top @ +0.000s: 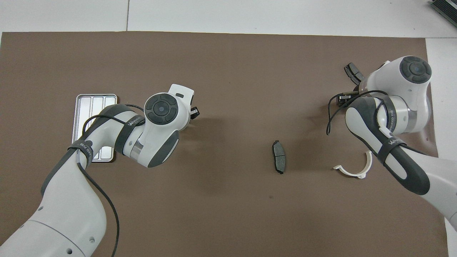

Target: Pick bearing gear from pile to tray

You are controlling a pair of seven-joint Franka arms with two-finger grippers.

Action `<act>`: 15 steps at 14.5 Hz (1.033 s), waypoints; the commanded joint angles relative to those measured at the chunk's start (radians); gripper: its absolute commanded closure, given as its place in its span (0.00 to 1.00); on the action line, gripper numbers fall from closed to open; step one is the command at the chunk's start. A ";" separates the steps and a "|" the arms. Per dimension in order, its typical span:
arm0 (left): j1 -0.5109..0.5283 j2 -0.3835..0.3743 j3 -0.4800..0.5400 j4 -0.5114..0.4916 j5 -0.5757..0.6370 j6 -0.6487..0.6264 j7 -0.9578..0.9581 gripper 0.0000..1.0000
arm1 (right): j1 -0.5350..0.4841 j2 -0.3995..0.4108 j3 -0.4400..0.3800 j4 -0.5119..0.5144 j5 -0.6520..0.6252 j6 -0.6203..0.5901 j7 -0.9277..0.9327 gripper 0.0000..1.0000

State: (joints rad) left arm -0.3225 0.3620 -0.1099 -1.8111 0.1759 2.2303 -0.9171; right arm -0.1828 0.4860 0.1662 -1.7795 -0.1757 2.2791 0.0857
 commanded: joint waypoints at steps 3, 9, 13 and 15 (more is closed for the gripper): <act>0.251 -0.199 -0.005 -0.031 -0.166 -0.223 0.479 1.00 | -0.017 -0.038 0.015 -0.044 0.016 0.010 0.014 0.81; 0.505 -0.291 -0.001 -0.274 -0.223 -0.073 0.948 1.00 | 0.019 -0.050 0.048 -0.011 0.013 0.017 0.008 0.99; 0.513 -0.307 0.001 -0.413 -0.223 0.081 0.983 1.00 | 0.165 -0.053 0.084 0.058 0.013 0.028 0.025 0.99; 0.514 -0.293 0.002 -0.431 -0.223 0.098 1.006 0.99 | 0.265 -0.049 0.084 0.072 0.013 0.072 0.095 0.99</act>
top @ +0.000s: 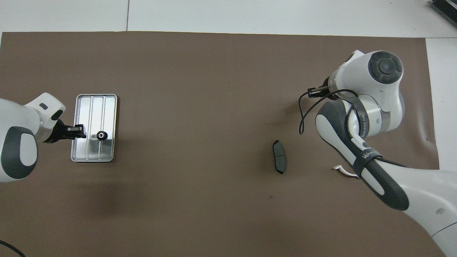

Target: Pick bearing gear from pile to tray

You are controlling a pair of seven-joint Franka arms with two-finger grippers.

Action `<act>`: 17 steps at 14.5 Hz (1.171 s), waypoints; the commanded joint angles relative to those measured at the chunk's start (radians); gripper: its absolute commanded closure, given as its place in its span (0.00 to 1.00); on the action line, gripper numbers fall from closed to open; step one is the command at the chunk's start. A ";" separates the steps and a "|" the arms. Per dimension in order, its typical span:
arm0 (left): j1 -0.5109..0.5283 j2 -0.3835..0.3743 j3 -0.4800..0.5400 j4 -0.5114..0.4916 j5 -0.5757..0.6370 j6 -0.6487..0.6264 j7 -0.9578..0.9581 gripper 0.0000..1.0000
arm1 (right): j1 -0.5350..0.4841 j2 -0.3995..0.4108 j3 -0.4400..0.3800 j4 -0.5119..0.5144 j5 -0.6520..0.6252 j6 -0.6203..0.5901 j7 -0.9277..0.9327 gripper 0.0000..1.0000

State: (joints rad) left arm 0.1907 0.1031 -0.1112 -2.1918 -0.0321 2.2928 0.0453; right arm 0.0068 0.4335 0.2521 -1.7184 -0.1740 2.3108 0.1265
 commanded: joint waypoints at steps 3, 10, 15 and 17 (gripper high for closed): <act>-0.002 -0.033 0.004 -0.071 -0.015 0.062 0.070 0.03 | 0.192 0.005 -0.002 0.014 0.011 0.162 0.134 0.99; -0.027 -0.028 0.001 0.116 -0.015 -0.080 0.062 0.00 | 0.446 0.141 -0.008 0.143 -0.004 0.331 0.329 0.98; -0.115 -0.023 -0.001 0.308 -0.011 -0.269 -0.137 0.00 | 0.559 0.247 -0.049 0.217 -0.121 0.378 0.539 0.68; -0.184 -0.019 -0.001 0.331 -0.005 -0.264 -0.284 0.00 | 0.555 0.246 -0.053 0.209 -0.182 0.374 0.604 0.39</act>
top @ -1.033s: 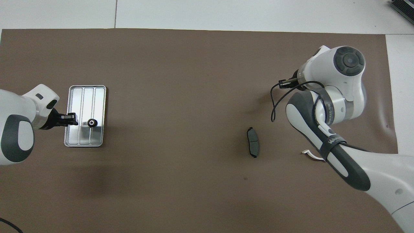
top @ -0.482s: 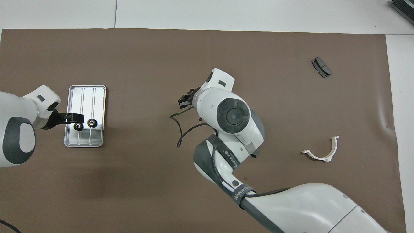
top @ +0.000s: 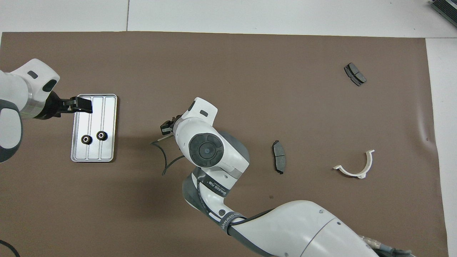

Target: Pick bearing gear from pile to tray

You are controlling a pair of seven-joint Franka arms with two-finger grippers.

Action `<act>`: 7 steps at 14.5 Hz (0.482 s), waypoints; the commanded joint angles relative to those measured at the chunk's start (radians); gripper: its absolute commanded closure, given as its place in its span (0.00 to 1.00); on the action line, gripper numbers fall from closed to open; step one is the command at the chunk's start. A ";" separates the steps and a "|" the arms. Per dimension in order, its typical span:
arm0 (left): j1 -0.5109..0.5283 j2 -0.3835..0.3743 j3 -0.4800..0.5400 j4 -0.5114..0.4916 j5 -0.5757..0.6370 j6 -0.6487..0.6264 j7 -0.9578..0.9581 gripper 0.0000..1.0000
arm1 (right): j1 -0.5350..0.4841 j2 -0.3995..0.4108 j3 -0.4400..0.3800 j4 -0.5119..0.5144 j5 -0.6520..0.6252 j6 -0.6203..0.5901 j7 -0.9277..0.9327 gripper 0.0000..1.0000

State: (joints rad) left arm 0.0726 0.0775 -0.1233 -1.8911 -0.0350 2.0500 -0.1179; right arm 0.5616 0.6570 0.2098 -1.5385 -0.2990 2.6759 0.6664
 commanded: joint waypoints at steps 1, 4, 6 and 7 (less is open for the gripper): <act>-0.091 0.017 0.011 0.024 0.000 0.022 -0.182 0.00 | 0.001 0.023 -0.010 0.029 -0.057 0.003 0.065 0.24; -0.146 0.027 0.010 0.003 -0.002 0.111 -0.248 0.00 | -0.005 0.023 -0.012 0.038 -0.049 -0.019 0.065 0.12; -0.198 0.059 0.011 0.003 -0.002 0.171 -0.350 0.00 | -0.041 0.013 -0.018 0.063 -0.048 -0.048 0.062 0.12; -0.223 0.088 0.013 0.010 0.001 0.179 -0.385 0.00 | -0.067 -0.003 -0.018 0.078 -0.045 -0.082 0.056 0.10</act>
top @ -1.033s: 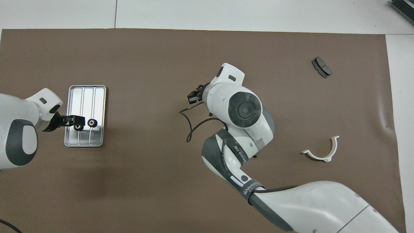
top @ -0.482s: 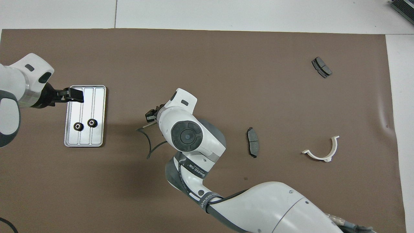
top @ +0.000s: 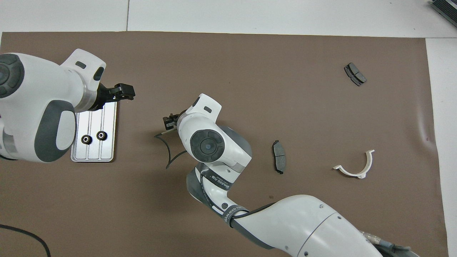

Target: Pick bearing gear from pile to tray

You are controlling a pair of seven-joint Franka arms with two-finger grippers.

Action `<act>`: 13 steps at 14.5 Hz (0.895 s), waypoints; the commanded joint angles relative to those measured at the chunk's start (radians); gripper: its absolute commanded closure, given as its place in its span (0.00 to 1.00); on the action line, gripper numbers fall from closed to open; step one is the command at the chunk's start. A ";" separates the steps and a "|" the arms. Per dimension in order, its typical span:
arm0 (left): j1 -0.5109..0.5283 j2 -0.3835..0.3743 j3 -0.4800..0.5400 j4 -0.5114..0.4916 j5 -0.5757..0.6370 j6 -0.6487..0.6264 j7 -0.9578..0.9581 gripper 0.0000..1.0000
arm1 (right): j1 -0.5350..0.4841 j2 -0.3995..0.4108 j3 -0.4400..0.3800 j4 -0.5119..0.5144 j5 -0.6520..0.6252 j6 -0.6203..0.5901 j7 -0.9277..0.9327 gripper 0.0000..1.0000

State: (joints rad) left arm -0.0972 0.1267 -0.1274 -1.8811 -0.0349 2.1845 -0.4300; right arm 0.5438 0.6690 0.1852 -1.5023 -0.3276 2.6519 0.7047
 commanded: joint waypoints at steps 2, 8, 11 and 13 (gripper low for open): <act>-0.133 0.115 0.018 0.016 0.079 0.095 -0.215 0.00 | -0.111 -0.052 0.016 0.047 -0.018 -0.139 0.004 0.09; -0.266 0.240 0.020 0.007 0.194 0.150 -0.463 0.28 | -0.346 -0.222 0.092 0.044 0.135 -0.433 -0.232 0.06; -0.302 0.269 0.021 -0.010 0.196 0.185 -0.498 0.38 | -0.439 -0.296 0.092 0.042 0.156 -0.579 -0.303 0.06; -0.300 0.274 0.022 -0.009 0.207 0.190 -0.497 0.42 | -0.501 -0.359 0.092 0.027 0.156 -0.656 -0.327 0.00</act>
State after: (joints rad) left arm -0.3825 0.4002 -0.1247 -1.8804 0.1386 2.3485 -0.9005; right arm 0.1013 0.3728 0.2571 -1.4382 -0.1952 2.0489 0.4136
